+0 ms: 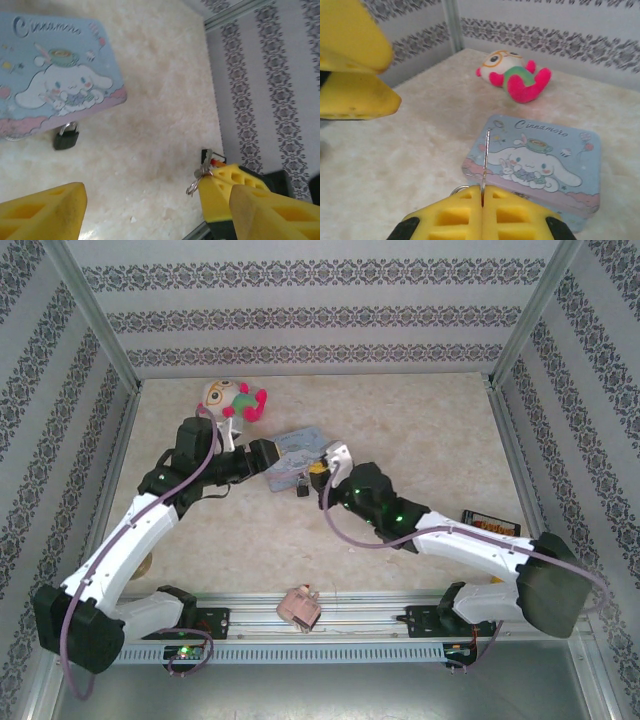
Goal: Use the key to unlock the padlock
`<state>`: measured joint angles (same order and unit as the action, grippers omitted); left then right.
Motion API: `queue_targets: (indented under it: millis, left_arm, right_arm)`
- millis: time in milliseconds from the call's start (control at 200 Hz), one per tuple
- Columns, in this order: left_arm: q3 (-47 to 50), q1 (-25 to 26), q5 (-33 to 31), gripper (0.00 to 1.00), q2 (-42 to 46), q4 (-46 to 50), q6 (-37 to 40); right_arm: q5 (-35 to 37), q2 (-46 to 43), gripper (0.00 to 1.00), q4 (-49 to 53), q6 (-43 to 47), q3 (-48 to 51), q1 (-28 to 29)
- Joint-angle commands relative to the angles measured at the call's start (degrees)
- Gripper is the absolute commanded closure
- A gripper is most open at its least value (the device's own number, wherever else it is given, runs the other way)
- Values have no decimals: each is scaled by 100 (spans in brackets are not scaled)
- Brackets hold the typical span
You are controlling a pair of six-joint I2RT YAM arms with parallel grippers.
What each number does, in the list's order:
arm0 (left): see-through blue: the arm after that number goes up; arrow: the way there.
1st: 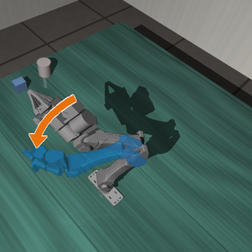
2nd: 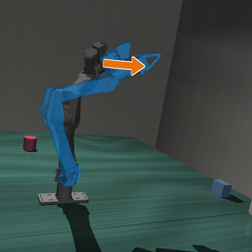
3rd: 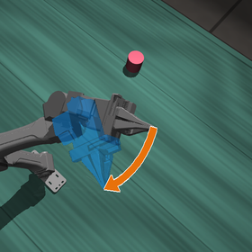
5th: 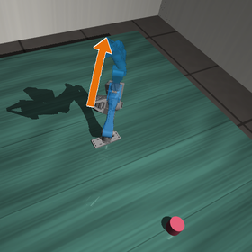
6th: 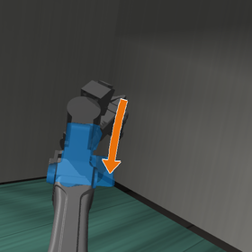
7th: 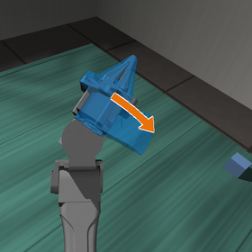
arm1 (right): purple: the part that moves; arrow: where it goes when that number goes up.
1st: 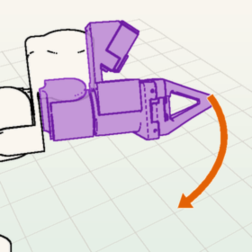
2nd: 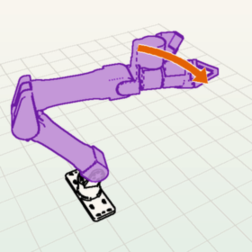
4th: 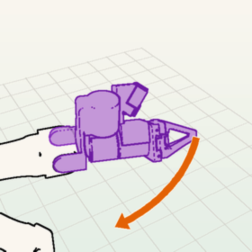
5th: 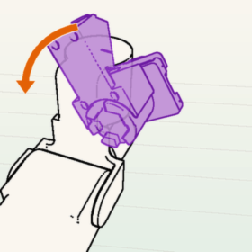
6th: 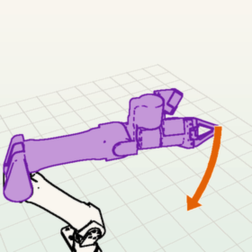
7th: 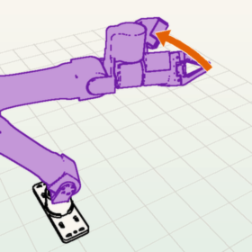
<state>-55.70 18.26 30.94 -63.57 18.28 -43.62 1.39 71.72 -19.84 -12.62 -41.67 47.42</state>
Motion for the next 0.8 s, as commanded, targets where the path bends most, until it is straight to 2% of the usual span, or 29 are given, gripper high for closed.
queue_targets:
  millis: [0,140,275,570,695,795]
  left_arm:
    - [217,-52,146,23,126,-1243,245]
    - [129,-53,697,20,26,-1407,540]
    - [38,-34,1447,22,-150,-1666,643]
    - [-1,100,2039,26,-474,-1671,872]
    - [-1,161,2426,31,-603,-1834,923]
    - [-11,210,2632,39,-652,-2004,916]
  right_arm:
    - [-1921,-273,100,-192,-1344,288,-597]
    - [-3443,-370,100,-606,-2096,449,-1267]
    - [-4178,-348,100,-766,-2394,399,-1462]
    - [-4731,-249,100,-1210,-2818,275,-1542]
    - [-4905,-181,100,-1328,-2958,200,-1543]
    - [-5015,-135,100,-1437,-3073,159,-1543]
